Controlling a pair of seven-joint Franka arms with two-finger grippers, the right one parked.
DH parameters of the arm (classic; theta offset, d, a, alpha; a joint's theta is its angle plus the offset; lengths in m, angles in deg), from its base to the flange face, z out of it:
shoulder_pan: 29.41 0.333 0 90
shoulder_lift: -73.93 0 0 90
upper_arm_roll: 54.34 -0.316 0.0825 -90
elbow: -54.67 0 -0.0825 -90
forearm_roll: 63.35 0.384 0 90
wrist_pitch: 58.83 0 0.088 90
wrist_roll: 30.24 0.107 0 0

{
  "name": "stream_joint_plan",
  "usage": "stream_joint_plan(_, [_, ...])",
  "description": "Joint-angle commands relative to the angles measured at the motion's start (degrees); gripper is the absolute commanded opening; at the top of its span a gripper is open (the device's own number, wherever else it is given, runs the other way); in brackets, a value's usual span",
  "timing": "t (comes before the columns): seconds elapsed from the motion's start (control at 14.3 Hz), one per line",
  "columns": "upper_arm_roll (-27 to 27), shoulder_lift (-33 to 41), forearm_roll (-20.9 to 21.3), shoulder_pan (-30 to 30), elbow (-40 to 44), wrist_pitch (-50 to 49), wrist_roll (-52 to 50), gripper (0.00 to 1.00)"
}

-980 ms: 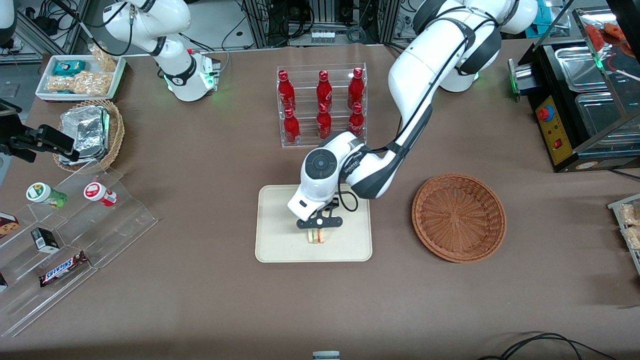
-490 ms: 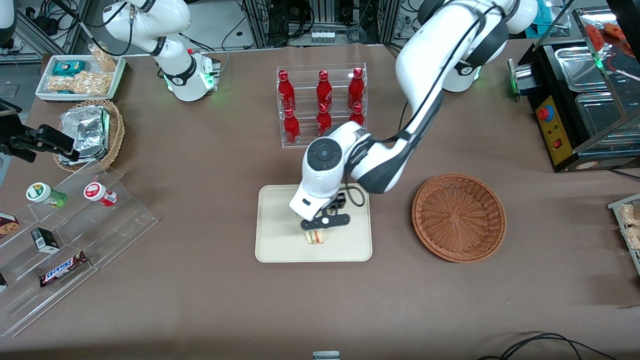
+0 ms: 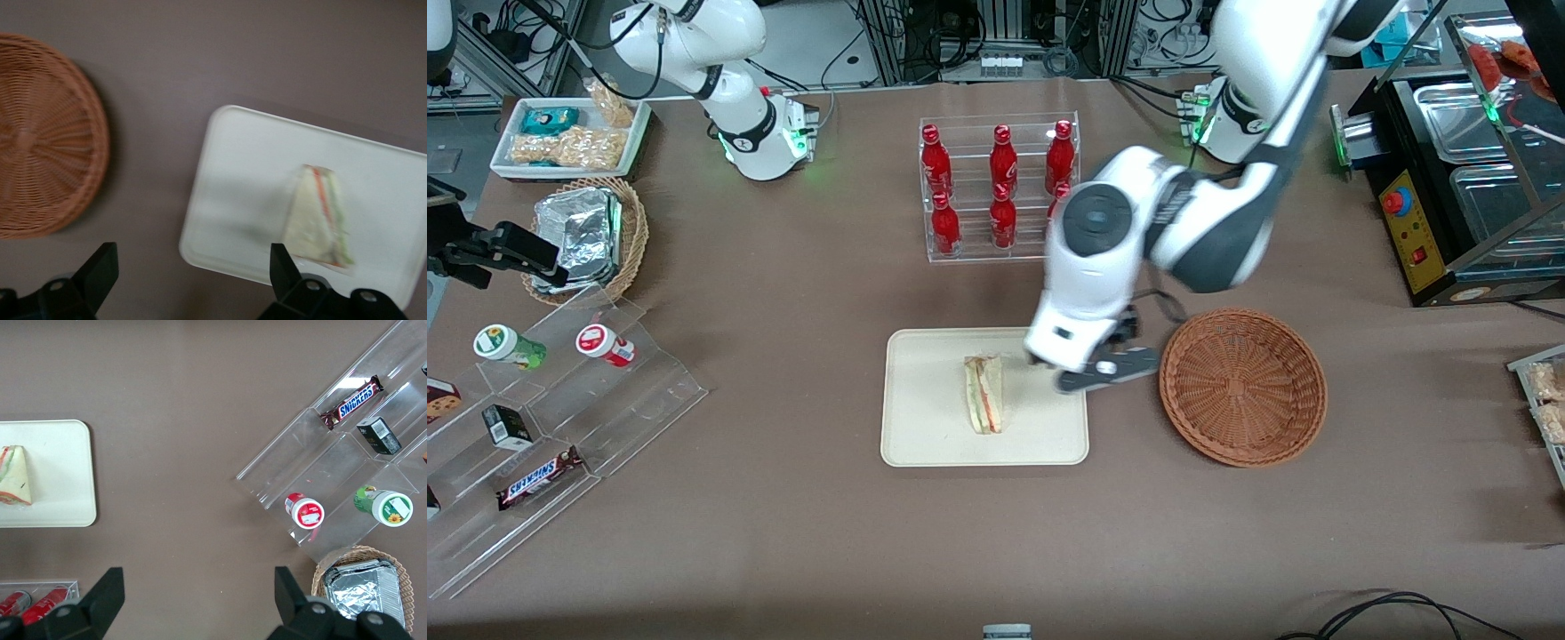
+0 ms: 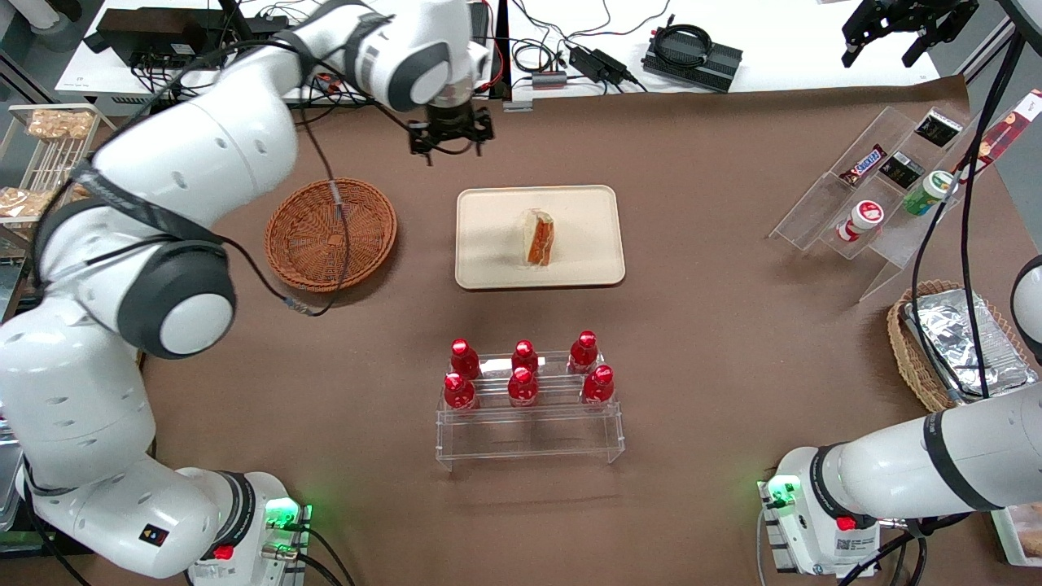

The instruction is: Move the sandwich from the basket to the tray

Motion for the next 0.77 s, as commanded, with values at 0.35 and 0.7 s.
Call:
stream_joint_plan(0.35, [0.31, 18.06, -3.18, 16.61, -22.22, 0.3, 18.03, 1.0])
stream_joint_plan(0.7, [0.31, 24.48, -5.64, 24.53, -23.47, -8.83, 33.95, 1.0])
